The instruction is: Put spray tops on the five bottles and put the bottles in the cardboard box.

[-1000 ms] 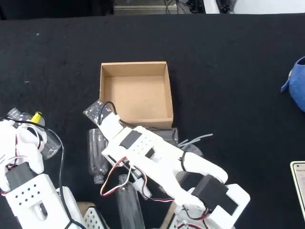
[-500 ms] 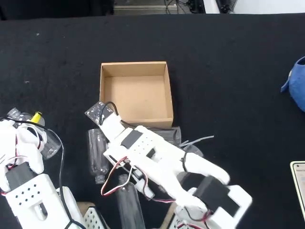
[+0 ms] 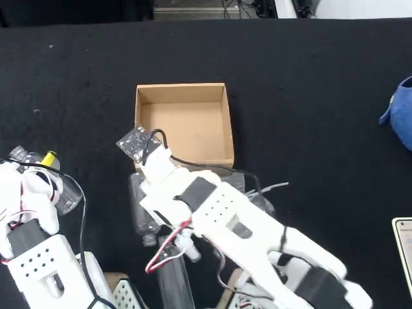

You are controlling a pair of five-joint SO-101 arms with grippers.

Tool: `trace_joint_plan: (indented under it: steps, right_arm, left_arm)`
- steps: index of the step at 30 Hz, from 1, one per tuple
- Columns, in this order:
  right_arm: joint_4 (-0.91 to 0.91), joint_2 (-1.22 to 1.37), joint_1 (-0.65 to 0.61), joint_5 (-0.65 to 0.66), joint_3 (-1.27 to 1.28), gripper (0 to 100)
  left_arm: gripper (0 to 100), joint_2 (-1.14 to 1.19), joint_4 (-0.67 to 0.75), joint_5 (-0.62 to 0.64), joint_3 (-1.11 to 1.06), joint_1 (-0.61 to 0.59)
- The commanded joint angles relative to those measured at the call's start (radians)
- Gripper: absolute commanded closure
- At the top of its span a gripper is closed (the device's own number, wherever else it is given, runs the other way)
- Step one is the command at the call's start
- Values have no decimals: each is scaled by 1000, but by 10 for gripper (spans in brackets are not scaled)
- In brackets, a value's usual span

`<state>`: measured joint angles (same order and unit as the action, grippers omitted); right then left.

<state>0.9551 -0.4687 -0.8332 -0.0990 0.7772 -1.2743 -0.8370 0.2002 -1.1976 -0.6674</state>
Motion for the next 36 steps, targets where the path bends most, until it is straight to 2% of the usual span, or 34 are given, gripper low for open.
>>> trace_joint_plan:
  steps: [1,10,15,19,22,27,30,36]
  right_arm:
    - [26,-153,103,5,-38,938]
    - [137,-473,439,5,-42,938]
    - [173,-622,683,5,-42,938]
    - [158,-657,908,81,-51,938]
    - [141,-634,1016,103,-81,938]
    - [143,-590,1033,66,-166,939]
    - [143,-584,971,-49,-265,939]
    - [118,-579,784,-146,-449,942]
  left_arm:
    - [971,-18,17,3,22,-10]
    - [971,-18,25,3,18,-8]
    - [971,-18,25,3,18,-8]
    - [971,-18,17,3,19,-1]
    - [971,-18,26,3,44,2]
    - [971,-18,25,5,122,87]
    - [970,-18,26,0,160,200]
    - [970,-18,153,-175,176,460]
